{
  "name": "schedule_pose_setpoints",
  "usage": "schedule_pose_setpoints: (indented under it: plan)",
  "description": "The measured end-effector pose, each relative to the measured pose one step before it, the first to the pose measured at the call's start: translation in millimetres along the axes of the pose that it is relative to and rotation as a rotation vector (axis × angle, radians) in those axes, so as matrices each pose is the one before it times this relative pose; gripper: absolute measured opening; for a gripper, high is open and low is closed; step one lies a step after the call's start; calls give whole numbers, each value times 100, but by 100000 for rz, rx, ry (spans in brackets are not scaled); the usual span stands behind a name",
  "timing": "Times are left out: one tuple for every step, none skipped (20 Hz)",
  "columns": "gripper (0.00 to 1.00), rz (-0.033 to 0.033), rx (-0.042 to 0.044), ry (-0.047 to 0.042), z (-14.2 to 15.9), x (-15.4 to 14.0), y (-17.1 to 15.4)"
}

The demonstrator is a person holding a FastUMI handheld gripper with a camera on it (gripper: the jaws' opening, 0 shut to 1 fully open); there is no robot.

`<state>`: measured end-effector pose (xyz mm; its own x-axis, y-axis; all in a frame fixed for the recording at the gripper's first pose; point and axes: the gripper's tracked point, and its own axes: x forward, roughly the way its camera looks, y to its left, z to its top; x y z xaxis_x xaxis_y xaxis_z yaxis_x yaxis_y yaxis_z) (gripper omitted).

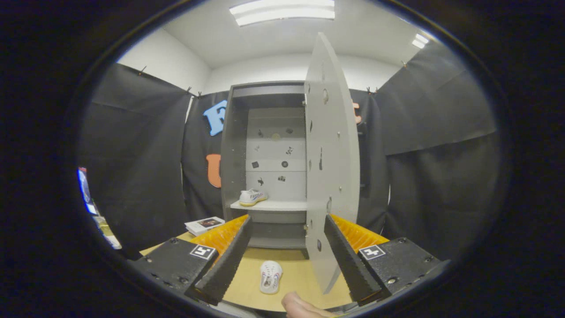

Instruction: Open the shoe cabinet door, grab the shoes and put them into the shoe cabinet, then close the shoe cabinet door.

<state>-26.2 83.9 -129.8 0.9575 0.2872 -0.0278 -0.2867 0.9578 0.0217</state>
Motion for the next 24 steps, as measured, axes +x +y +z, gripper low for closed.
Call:
schedule_pose_setpoints:
  plan:
    - [100, 524, 1016, 565, -952, 541, 370]
    - [100, 628, 195, 353, -795, 420, 487]
    - [100, 1202, -154, 112, -844, 471, 580]
    - [100, 1032, -732, 866, -1133, 380, 504]
    - [100, 283, -668, 302, -1155, 455, 214]
    - [100, -354, -639, 634, -1220, 550, 155]
    - [100, -333, -729, 848, -1186, 483, 212]
    - [100, -721, -698, 1537, -1446, 682, 217]
    - [100, -407, -814, 2074, -1406, 779, 304]
    - [100, -38, -702, 2690, -1401, 853, 497]
    - [100, 236, -276, 2560, -1305, 638, 380]
    - [100, 1071, 132, 3023, -1391, 922, 639]
    - [100, 1531, 551, 1636, -1070, 870, 514]
    - [100, 1451, 181, 1012, -870, 1041, 390]
    - [100, -6, -59, 1956, -1280, 1243, 97]
    - [100, -547, -288, 2645, -1444, 1323, 71]
    - [100, -378, -310, 2275, -1422, 1378, 167]
    - [100, -350, 326, 3301, -1417, 1263, 105]
    - [100, -4, 1003, 3129, -1510, 1328, 277]
    - [100, 487, 1203, 3569, -1199, 1172, 254]
    - [100, 243, 1353, 3595, -1294, 1329, 113]
    - [100, 22, 1793, 3121, -1027, 1320, 151]
    - [100, -528, 1746, 2760, -807, 1277, -70]
    - [100, -390, 1598, 2033, -605, 1023, 21]
